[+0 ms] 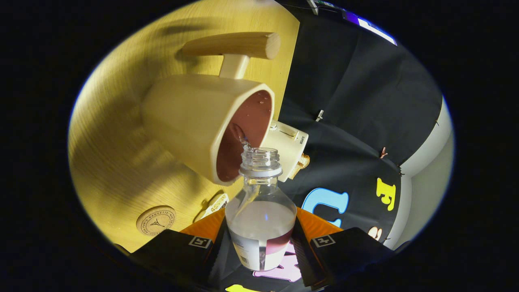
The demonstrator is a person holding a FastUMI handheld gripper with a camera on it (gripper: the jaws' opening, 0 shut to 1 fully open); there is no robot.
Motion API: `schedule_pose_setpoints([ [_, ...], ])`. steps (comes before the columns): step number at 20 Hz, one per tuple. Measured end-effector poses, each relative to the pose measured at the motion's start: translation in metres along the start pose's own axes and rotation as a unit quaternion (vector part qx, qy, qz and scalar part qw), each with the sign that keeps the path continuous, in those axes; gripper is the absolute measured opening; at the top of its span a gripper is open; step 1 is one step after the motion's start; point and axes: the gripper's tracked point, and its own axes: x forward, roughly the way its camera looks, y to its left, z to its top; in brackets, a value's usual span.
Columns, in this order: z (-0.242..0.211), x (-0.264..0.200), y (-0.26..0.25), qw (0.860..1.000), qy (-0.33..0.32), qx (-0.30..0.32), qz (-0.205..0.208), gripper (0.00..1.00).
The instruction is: Take the bottle from table, then pour the juice into the cup, finally place the bottle on the coaster
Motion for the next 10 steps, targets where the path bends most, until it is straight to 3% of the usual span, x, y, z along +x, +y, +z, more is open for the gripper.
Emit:
schedule_pose_setpoints([
  [10, 0.002, -0.002, 0.0008, 0.999, -0.001, -0.032, 0.019, 0.74],
])
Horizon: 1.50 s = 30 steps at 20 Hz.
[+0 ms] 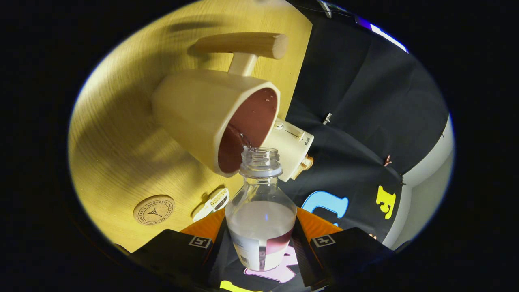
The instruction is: Take the bottle from table, then pour the juice into the cup, finally place the bottle on the coaster
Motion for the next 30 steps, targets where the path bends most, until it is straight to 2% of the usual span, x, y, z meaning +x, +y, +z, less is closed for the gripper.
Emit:
schedule_pose_setpoints([
  [8, -0.004, 0.0, 0.001, 1.0, -0.001, -0.024, 0.017, 0.74],
  [20, -0.005, -0.001, -0.002, 0.999, 0.003, -0.037, 0.017, 0.74],
  [30, 0.003, 0.0, -0.018, 0.998, -0.021, -0.063, 0.018, 0.74],
])
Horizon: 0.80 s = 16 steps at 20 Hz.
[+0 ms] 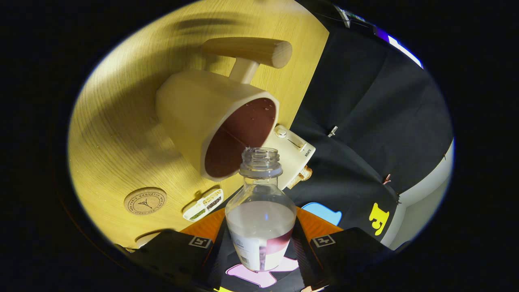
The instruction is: Take the bottle from table, then pour the juice into the cup, finally place the bottle on the coaster
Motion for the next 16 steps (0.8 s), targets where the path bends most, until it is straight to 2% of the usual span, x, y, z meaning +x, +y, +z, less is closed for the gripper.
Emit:
schedule_pose_setpoints([
  [9, -0.005, -0.003, 0.007, 1.0, 0.009, 0.009, 0.009, 0.75],
  [13, -0.007, -0.005, 0.022, 0.998, 0.021, 0.044, 0.025, 0.75],
  [16, -0.007, -0.009, 0.029, 0.994, 0.034, 0.098, 0.029, 0.75],
])
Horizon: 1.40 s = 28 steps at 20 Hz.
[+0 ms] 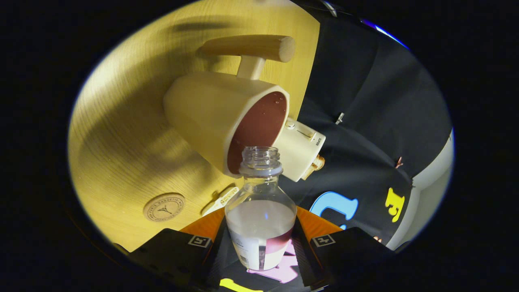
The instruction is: Take the bottle from table, then pour the juice into the cup, finally place the bottle on the coaster
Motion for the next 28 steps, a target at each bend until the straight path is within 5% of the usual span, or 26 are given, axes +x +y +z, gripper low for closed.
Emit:
schedule_pose_setpoints([
  [8, -0.001, -0.017, -0.012, 0.99, 0.025, 0.14, -0.026, 0.75],
  [13, -0.019, -0.039, -0.016, 0.96, 0.053, 0.274, -0.034, 0.75],
  [16, -0.039, -0.049, -0.019, 0.919, 0.082, 0.384, -0.026, 0.75],
  [20, -0.055, -0.063, -0.03, 0.843, 0.079, 0.53, -0.045, 0.75],
  [24, -0.066, -0.07, -0.014, 0.783, 0.089, 0.613, -0.048, 0.75],
  [28, -0.086, -0.07, 0.004, 0.703, 0.109, 0.7, -0.069, 0.75],
])
